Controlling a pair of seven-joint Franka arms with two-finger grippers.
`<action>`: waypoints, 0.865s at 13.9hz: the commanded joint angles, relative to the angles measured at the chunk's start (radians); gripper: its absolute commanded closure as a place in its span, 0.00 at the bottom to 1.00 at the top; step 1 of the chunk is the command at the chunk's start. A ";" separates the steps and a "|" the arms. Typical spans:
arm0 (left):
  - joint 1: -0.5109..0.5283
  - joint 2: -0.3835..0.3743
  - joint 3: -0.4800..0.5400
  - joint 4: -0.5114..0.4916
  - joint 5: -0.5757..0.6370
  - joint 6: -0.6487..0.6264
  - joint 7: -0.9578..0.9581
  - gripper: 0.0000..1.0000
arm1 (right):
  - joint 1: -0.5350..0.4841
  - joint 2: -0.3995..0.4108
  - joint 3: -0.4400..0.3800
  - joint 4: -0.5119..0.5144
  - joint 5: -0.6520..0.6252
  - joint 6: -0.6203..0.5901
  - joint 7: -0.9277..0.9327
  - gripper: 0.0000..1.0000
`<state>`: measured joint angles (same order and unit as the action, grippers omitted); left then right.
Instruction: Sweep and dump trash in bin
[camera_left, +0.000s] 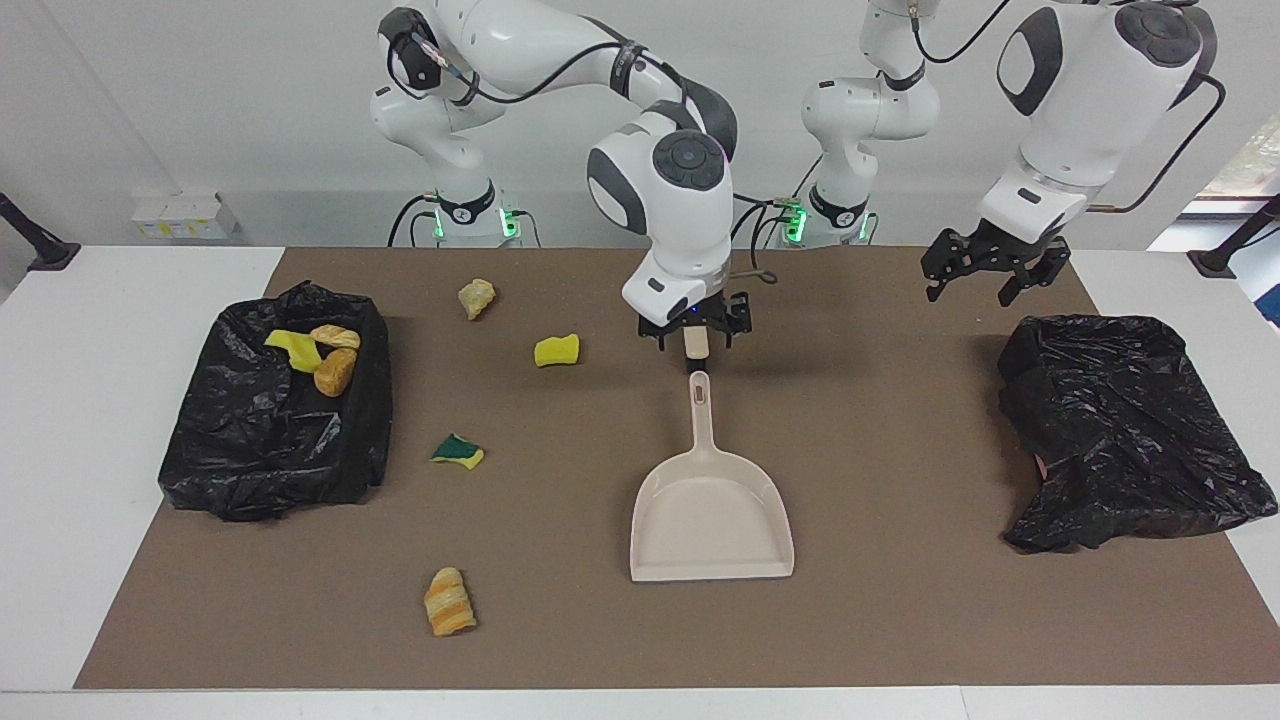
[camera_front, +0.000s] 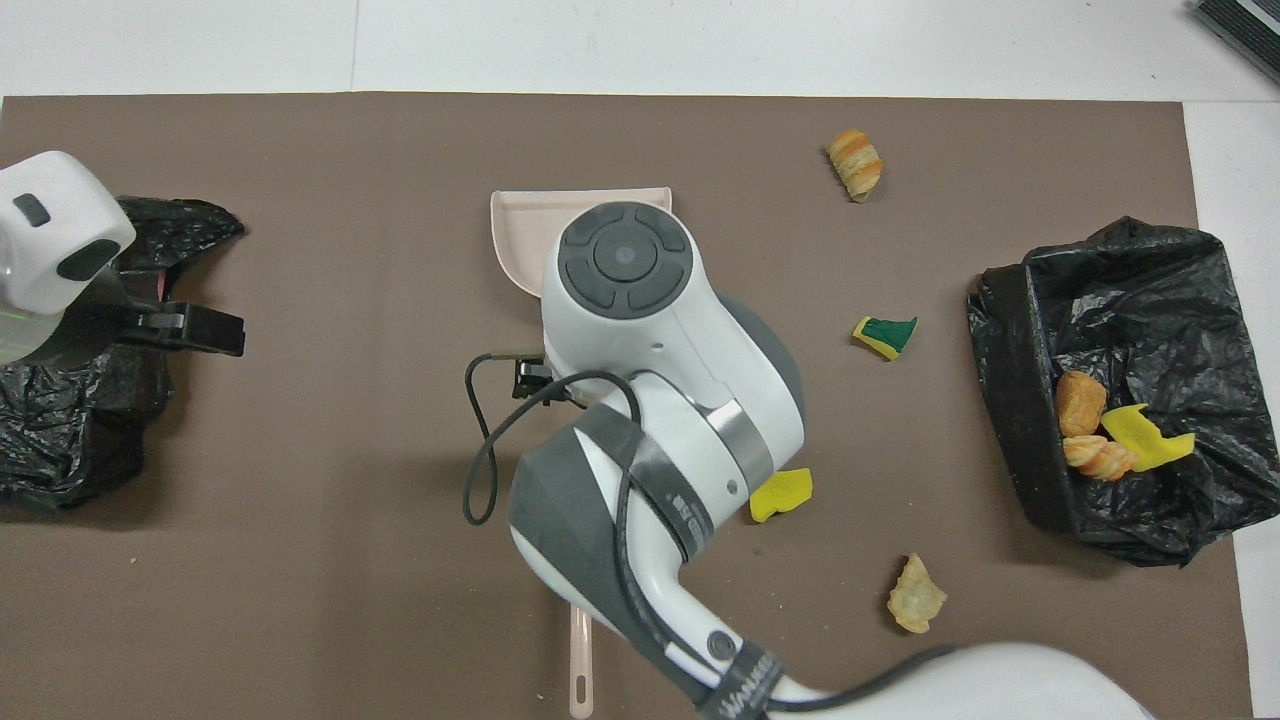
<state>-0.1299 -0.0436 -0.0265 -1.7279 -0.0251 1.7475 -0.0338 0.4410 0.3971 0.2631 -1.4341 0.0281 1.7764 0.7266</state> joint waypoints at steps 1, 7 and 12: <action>-0.074 0.018 0.002 0.017 0.010 0.081 -0.103 0.00 | 0.027 -0.187 0.007 -0.289 0.064 0.055 0.063 0.00; -0.210 0.112 0.000 0.019 0.022 0.225 -0.156 0.00 | 0.151 -0.397 0.007 -0.684 0.213 0.258 0.079 0.00; -0.313 0.272 0.002 0.037 0.036 0.349 -0.164 0.00 | 0.225 -0.368 0.007 -0.790 0.214 0.388 0.106 0.00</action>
<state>-0.3913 0.1539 -0.0397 -1.7283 -0.0222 2.0588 -0.1783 0.6693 0.0430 0.2675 -2.1726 0.2179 2.1121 0.8169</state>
